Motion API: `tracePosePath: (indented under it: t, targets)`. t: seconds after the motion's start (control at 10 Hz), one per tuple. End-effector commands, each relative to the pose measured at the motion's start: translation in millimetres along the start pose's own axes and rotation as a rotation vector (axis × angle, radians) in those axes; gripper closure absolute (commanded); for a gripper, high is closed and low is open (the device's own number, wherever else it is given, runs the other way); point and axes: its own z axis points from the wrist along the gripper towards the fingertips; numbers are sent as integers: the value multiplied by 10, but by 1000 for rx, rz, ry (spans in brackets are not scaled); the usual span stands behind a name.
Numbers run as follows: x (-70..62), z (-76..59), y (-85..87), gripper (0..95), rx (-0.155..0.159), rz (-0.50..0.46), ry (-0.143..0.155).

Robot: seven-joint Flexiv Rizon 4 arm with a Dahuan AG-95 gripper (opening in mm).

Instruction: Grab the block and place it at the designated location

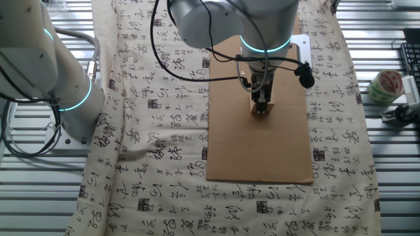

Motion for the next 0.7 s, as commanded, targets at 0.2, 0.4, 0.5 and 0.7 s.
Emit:
tracePosePath:
  t: [0.2, 0.4, 0.5, 0.7]
  targets:
    - [1, 5, -4, 950, 1, -1, -2]
    - [2, 13, -5, 950, 1, -2, -2]
    - [2, 14, -5, 950, 1, -2, -2]
    - [2, 19, -5, 950, 2, -2, -2]
